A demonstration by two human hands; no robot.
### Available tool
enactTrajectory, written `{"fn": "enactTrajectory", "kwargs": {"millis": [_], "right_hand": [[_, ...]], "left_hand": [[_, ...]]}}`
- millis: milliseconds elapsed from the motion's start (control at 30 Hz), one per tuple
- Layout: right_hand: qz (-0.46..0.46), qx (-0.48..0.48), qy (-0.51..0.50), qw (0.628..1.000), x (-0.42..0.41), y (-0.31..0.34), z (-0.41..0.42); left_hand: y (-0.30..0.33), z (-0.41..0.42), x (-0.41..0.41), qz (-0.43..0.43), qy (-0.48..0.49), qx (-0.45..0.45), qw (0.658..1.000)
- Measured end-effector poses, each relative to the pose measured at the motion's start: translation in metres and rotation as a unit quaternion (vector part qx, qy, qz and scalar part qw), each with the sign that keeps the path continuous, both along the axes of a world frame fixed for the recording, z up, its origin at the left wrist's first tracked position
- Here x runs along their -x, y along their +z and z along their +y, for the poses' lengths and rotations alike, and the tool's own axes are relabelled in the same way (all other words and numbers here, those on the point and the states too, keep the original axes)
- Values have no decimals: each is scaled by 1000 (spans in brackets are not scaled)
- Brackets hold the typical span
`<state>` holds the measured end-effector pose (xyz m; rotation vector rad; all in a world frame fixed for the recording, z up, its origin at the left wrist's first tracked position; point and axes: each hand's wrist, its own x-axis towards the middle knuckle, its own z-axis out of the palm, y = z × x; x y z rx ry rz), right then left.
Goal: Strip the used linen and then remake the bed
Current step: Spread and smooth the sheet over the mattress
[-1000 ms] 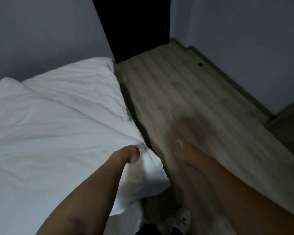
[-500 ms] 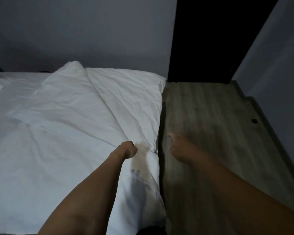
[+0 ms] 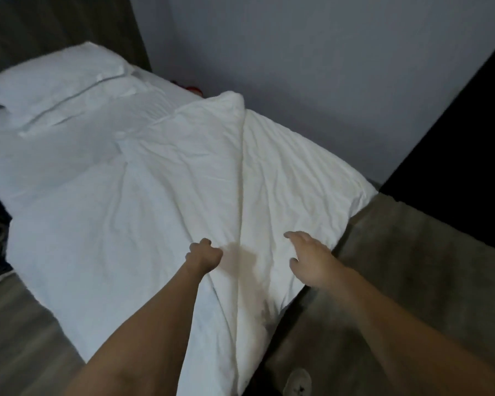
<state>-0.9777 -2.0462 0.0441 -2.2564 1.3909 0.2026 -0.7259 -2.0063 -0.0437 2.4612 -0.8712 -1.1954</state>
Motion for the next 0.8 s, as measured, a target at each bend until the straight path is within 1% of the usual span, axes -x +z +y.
{"fn": "enactTrajectory", "kwargs": {"millis": [67,167,267,333,400,433,467,500,567,667,733,800], "right_hand": [[13,8,59,998,-16,-6,-32],[10,11,113,994,-50,-20,-76],[14,34,195,980,-77,-39,-120],[8,80,236,968,-87,-52,-154],[5,119,270,955,-96,-68,-188],[16,136,287,948,-101,-75,-203],[31,152,300,941,-105,-82,-216],[49,164,310,935,-108,-87,-226],[80,178,327,925,-110,-91,-238],[90,212,355,906,-114,-96,-250],[68,244,397,882,-133,-101,-262],[61,270,456,846,-165,-106,-271]], "left_hand": [[-8,-2,-18,17,88,-7,996],[-29,-11,-46,49,184,5,982],[-65,-24,-76,86,286,17,954],[-101,-39,-98,130,371,43,918],[-122,-51,-108,187,469,79,860],[-126,-57,-109,203,494,101,840],[-131,-63,-109,210,503,117,830],[-138,-69,-109,214,503,129,828],[-144,-78,-107,214,481,154,836],[-131,-94,-96,203,413,182,869],[-111,-108,-80,152,360,203,898],[-90,-122,-55,124,317,229,912]]}}
